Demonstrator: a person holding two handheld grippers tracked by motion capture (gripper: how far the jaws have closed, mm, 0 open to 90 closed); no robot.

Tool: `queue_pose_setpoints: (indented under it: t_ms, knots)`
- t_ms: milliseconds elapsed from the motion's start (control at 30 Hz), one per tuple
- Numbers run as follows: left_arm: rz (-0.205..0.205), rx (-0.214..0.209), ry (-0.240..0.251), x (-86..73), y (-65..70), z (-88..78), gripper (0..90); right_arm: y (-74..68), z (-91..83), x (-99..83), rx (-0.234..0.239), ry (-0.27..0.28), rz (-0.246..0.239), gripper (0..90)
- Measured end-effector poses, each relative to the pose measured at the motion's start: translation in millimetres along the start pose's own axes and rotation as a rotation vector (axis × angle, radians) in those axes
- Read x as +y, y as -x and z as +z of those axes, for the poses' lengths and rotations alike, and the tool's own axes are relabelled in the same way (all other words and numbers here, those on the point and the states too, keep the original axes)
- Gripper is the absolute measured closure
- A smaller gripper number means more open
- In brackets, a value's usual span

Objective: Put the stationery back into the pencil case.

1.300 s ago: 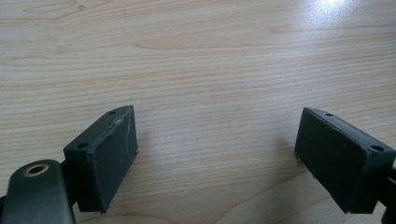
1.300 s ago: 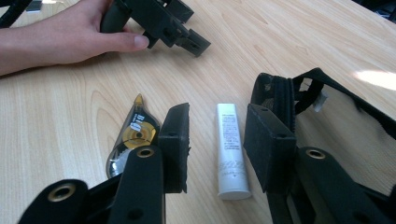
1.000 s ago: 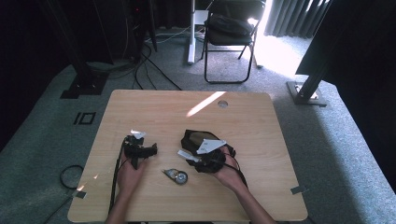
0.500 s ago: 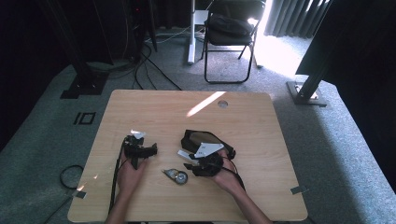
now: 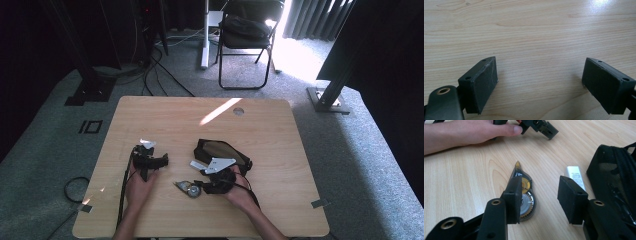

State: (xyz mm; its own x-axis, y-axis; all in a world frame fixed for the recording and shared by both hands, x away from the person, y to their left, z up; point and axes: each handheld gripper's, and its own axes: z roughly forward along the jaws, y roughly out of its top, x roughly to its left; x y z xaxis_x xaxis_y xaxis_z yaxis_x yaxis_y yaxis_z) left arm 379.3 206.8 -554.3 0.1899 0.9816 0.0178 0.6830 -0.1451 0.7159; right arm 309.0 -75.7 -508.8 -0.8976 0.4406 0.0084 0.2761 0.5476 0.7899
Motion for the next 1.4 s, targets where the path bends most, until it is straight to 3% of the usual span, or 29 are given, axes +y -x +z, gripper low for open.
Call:
queue_pose_setpoints:
  t_ms: [400,1400]
  knots:
    - [0.000,0.000,0.000,0.0,0.0,0.0,13.4,-6.2,7.0,-3.2,0.001,-0.016,0.015,50.0]
    - [0.000,0.000,0.000,0.0,0.0,0.0,13.4,-27.6,33.4,-5.4,0.006,-0.077,-0.026,33.4]
